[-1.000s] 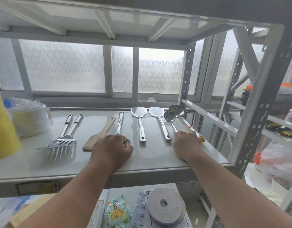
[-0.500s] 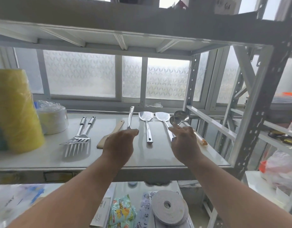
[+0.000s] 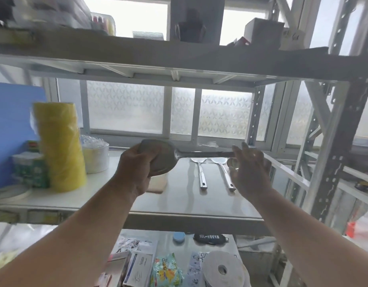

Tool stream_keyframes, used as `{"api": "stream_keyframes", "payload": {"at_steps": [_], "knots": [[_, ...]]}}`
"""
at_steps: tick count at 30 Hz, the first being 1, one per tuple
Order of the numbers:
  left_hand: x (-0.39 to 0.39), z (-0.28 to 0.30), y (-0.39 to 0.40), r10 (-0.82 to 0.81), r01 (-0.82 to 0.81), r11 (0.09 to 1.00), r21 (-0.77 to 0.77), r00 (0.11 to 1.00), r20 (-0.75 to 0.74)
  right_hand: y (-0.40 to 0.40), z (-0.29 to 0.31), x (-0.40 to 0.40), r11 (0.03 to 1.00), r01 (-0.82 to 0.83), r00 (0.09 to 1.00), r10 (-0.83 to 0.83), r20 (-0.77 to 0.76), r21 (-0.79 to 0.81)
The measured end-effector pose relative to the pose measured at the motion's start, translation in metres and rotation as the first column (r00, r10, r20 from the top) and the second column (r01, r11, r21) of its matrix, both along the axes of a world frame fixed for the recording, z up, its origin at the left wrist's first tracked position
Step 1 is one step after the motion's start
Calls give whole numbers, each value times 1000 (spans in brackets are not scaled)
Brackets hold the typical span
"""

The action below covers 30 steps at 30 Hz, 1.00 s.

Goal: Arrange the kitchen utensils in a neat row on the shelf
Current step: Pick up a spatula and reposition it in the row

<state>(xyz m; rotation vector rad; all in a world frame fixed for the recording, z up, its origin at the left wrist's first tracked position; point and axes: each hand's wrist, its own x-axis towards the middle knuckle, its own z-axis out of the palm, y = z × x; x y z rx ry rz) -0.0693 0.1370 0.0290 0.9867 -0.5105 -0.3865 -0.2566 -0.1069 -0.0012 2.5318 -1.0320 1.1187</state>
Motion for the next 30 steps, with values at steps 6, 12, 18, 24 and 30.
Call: {"api": "stream_keyframes", "payload": {"at_steps": [6, 12, 18, 24, 30], "knots": [[19, 16, 37, -80, 83, 996, 26, 993, -88, -8, -9, -26, 981, -169, 985, 171, 16, -93], [20, 25, 60, -535, 517, 844, -144, 830, -160, 21, -46, -38, 925, -353, 936, 351, 41, 139], [6, 25, 15, -391, 402, 913, 69, 910, -137, 63, -60, -35, 810, -474, 874, 479, 76, 346], [-21, 4, -34, -208, 205, 904, 376, 978, -34, 111, -60, -17, 589, -546, 833, 457, 312, 596], [-33, -33, -66, -137, 31, 841, 540, 978, 157, 141, -50, 10, 322, -592, 806, 242, 540, 739]]}}
